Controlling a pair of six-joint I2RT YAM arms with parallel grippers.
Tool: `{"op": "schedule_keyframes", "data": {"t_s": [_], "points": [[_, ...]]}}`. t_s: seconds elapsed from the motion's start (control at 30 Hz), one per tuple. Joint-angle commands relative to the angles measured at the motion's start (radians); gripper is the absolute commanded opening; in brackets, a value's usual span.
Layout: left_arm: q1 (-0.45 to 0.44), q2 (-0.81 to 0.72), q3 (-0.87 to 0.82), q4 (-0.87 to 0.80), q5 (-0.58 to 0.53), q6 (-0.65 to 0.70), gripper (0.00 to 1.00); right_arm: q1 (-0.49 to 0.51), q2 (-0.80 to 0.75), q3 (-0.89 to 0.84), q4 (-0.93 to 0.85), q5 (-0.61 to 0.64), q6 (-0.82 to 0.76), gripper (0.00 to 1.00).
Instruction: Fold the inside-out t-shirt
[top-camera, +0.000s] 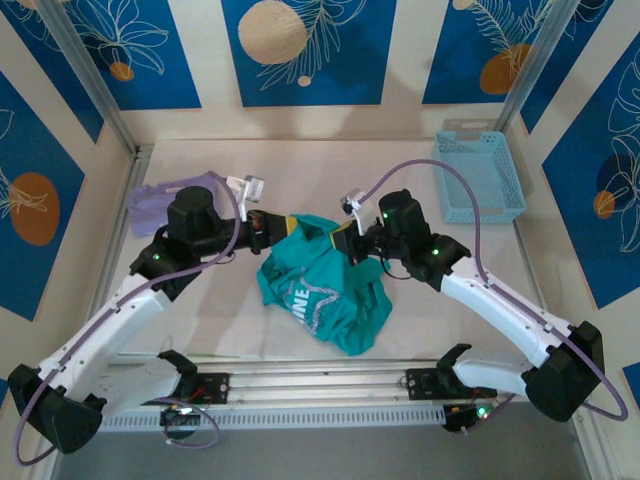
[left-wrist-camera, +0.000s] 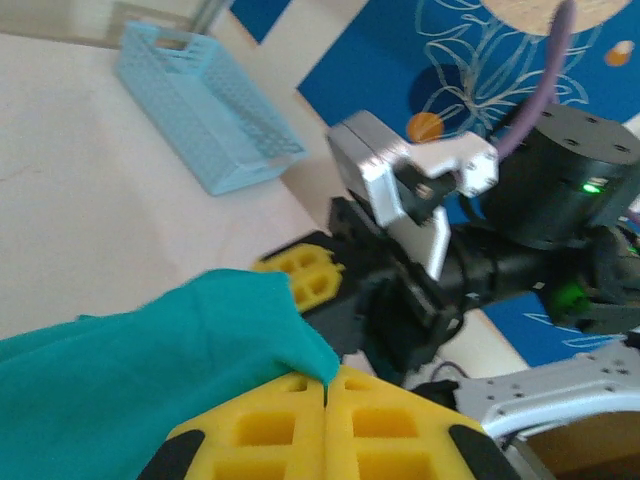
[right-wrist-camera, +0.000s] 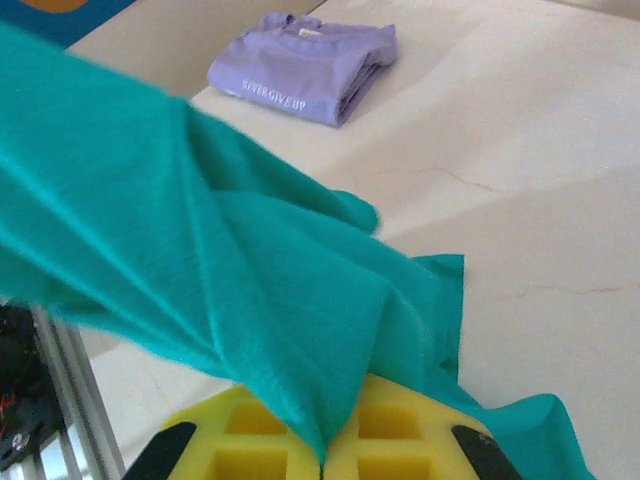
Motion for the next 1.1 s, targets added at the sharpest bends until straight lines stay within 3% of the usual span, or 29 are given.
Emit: {"op": "schedule_keyframes", "data": {"t_s": [0.0,0.1,0.3,0.47,0.63,0.7,0.8,0.87,0.97,1.07], "points": [[0.018,-0.008,-0.020,0.049,0.085,-0.053,0.00,0.021,0.004,0.027,-0.072,0.075,0.003,0.15],[0.019,0.002,-0.023,0.061,0.090,-0.057,0.00,0.027,-0.020,0.030,-0.110,0.105,-0.012,0.21],[0.018,0.021,-0.034,0.086,0.104,-0.074,0.00,0.067,-0.085,-0.008,-0.064,0.023,-0.101,0.41],[0.018,0.017,-0.039,0.085,0.107,-0.074,0.00,0.103,-0.062,0.003,-0.036,0.108,-0.156,0.48],[0.018,0.011,-0.039,0.072,0.106,-0.071,0.00,0.104,0.020,0.038,0.020,0.046,-0.186,0.53],[0.019,0.010,-0.035,0.054,0.097,-0.061,0.00,0.103,0.048,0.064,0.032,0.013,-0.169,0.47],[0.019,0.008,-0.028,0.024,0.075,-0.047,0.00,0.074,0.043,0.064,0.053,-0.100,-0.129,0.15],[0.025,0.005,-0.025,0.022,0.065,-0.049,0.00,0.037,0.023,0.049,0.061,-0.209,-0.088,0.04],[0.036,-0.001,-0.026,0.015,0.044,-0.057,0.00,-0.016,-0.015,0.009,0.092,-0.393,-0.040,0.00],[0.049,-0.006,-0.018,-0.057,-0.048,-0.027,0.00,-0.042,-0.041,-0.010,0.119,-0.518,-0.010,0.00]]}}
